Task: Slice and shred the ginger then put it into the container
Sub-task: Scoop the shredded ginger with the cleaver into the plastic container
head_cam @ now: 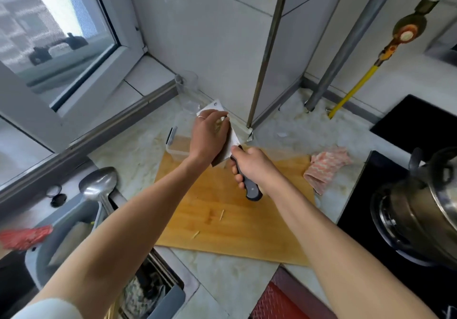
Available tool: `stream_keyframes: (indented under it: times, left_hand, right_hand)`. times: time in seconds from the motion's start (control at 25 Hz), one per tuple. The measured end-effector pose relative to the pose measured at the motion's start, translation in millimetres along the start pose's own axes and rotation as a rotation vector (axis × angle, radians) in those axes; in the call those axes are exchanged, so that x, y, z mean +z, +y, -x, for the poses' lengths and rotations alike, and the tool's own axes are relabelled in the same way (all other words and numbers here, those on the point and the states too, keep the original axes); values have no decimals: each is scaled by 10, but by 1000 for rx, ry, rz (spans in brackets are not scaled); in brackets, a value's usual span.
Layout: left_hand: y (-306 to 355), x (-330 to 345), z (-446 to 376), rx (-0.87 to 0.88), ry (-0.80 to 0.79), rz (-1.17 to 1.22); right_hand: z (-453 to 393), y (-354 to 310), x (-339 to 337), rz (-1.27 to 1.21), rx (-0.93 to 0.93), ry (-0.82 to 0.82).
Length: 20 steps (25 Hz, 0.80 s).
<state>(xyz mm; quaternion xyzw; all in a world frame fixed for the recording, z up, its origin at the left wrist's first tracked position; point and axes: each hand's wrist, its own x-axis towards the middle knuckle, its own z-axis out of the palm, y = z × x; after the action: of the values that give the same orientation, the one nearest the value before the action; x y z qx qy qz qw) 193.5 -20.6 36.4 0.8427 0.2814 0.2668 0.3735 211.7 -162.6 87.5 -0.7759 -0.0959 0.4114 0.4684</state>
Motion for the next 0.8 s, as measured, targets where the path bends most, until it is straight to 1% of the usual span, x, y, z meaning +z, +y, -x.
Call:
stream_keyframes:
  times: [0.12, 0.16, 0.28, 0.32, 0.36, 0.44, 0.52, 0.6, 0.64, 0.72, 0.8]
  left_hand:
    - [-103, -1, -33, -62, -18, -3]
    - [-144, -18, -50, -71, -33, -45]
    - [-327, -129, -117, -68, -130, -379]
    - [-390, -172, -133, -57, -154, -457]
    - [-440, -217, -147, -59, -164, -474]
    - [-470, -285, -148, -87, -165, -413]
    - [-443, -330, -125, -78, -161, -345]
    - [-390, -369, -58, -11, -136, -307]
    - [-350, -379, 0, 49, -129, -289]
    - [-306, -365, 129, 199, -150, -268]
    - [-308, -322, 211, 281, -173, -276]
  right_hand:
    - [-50, -13, -38, 47, -11, 4]
    - [-56, -19, -59, 66, -15, 10]
    - [-56, -26, -156, 159, -13, 46]
    - [-56, -30, -196, 191, -17, 56]
    - [-55, -35, -233, 214, -23, 61]
    - [-58, -52, -280, 238, -40, 56]
    - [-62, -61, -294, 231, -50, 46]
    - [-70, -64, -283, 200, -43, 37]
    - [-75, -65, -277, 180, -38, 35]
    - [-88, -76, -266, 153, -34, 40]
    - [-112, -107, -253, 127, -33, 47]
